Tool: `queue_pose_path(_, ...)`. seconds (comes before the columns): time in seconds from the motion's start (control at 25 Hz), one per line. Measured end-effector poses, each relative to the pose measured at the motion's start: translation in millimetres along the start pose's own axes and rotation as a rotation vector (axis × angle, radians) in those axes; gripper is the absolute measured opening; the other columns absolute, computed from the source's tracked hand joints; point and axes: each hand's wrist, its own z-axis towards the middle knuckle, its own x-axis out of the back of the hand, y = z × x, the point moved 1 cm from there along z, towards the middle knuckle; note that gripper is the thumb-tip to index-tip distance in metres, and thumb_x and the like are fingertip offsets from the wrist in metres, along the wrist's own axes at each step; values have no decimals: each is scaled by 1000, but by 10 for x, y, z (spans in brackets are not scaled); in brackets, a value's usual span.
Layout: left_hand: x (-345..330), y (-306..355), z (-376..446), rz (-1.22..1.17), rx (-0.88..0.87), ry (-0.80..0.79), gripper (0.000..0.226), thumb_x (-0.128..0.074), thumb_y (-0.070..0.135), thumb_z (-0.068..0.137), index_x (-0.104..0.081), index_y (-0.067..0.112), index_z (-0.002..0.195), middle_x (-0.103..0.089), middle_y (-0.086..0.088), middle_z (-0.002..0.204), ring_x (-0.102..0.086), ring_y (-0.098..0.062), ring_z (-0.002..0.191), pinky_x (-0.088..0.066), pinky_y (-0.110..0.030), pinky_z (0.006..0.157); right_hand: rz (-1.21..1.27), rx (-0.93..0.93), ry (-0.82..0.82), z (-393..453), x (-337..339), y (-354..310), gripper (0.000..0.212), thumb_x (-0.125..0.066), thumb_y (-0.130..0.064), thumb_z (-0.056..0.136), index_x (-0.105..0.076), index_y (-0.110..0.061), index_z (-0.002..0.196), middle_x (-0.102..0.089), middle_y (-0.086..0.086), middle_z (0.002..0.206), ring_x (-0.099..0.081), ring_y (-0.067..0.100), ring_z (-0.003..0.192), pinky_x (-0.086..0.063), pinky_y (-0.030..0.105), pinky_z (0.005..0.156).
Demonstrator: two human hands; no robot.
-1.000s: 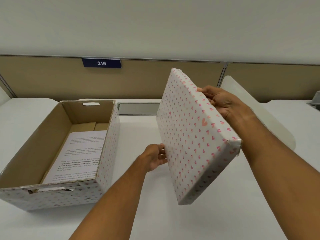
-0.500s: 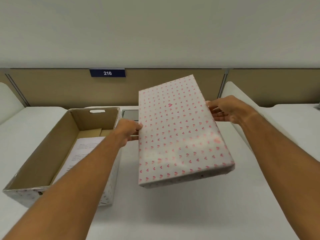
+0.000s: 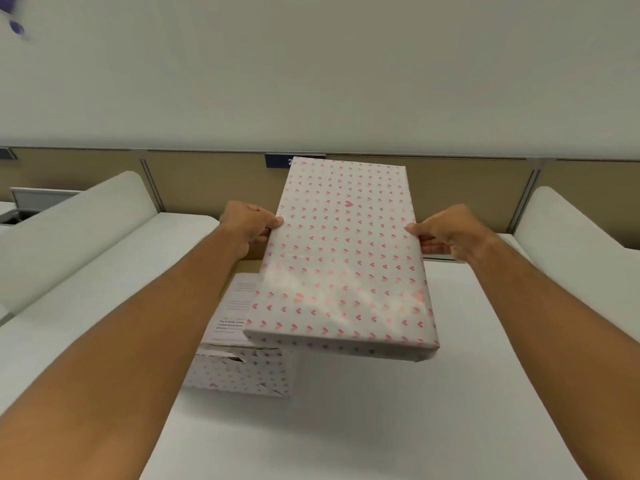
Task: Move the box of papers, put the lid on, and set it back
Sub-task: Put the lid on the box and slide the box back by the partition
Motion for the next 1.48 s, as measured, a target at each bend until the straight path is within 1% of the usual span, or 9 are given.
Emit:
queue_pose_path(0.32, 1174, -295, 415, 74, 79, 30, 20, -82, 9, 74, -71, 1, 89, -73, -13, 93, -73, -26, 77, -62, -37, 72, -100, -45, -65, -67, -1177, -370, 13, -75, -2, 82, -65, 5, 85, -73, 16, 78, -72, 21, 48, -56, 29, 38)
queue_pose_path(0.48, 1647, -515, 761, 113, 72, -9, 20, -79, 6, 76, -71, -2, 93, -73, -15, 94, -73, -25, 73, -62, -38, 73, -98, -70, -32, -110, -1794, -423, 12, -73, 0, 83, -64, 7, 86, -73, 17, 80, -73, 22, 50, -57, 29, 39)
queue_pose_path(0.6, 1816, -611, 996, 105, 32, -57, 21, -78, 5, 77, -70, -3, 94, -73, -15, 97, -74, -26, 76, -62, -40, 77, -100, -82, 59, -142, -2090, -413, 12, -73, -2, 84, -63, 4, 82, -71, 15, 77, -72, 21, 53, -55, 27, 37)
queue_pose_path(0.76, 1867, -714, 1196, 65, 11, -116, 25, -79, 5, 76, -70, -5, 98, -73, -16, 101, -74, -26, 80, -62, -42, 80, -93, -76, 160, -183, -2290, -377, 13, -73, -2, 85, -61, 2, 81, -70, 14, 83, -71, 22, 64, -58, 31, 47)
queue_pose_path(0.84, 1816, -775, 1264, 56, 16, -147, 26, -79, 5, 76, -69, -6, 98, -73, -17, 103, -74, -27, 81, -61, -43, 80, -91, -75, 205, -166, -2320, -321, 13, -72, -2, 85, -63, 5, 89, -71, 16, 90, -71, 23, 69, -59, 33, 57)
queue_pose_path(0.96, 1706, -871, 1298, 67, 30, -176, 24, -80, 8, 77, -69, -4, 95, -73, -16, 101, -74, -26, 78, -62, -43, 79, -113, -71, 249, -120, -2325, -224, 27, -71, -2, 86, -61, 10, 108, -70, 19, 104, -72, 28, 83, -61, 37, 67)
queue_pose_path(1.12, 1608, -975, 1315, 91, 43, -185, 24, -80, 9, 76, -71, -4, 93, -74, -16, 99, -75, -26, 76, -62, -42, 77, -156, -75, 258, -31, -2309, -85, 28, -71, -5, 87, -62, 10, 109, -69, 21, 109, -71, 33, 93, -61, 44, 84)
queue_pose_path(1.28, 1562, -1049, 1304, 125, 64, -172, 24, -80, 10, 76, -70, -3, 94, -74, -16, 99, -74, -25, 73, -63, -36, 69, -179, -73, 259, 79, -2342, 35, 24, -72, -7, 87, -65, 9, 103, -70, 21, 109, -71, 34, 92, -60, 46, 86)
queue_pose_path(1.48, 1556, -1141, 1296, 167, 96, -149, 25, -80, 13, 77, -70, -2, 94, -74, -15, 100, -74, -24, 71, -62, -37, 73, -221, -86, 217, 179, -2406, 153, 21, -73, -8, 86, -65, 8, 99, -71, 19, 105, -71, 32, 86, -62, 42, 79)
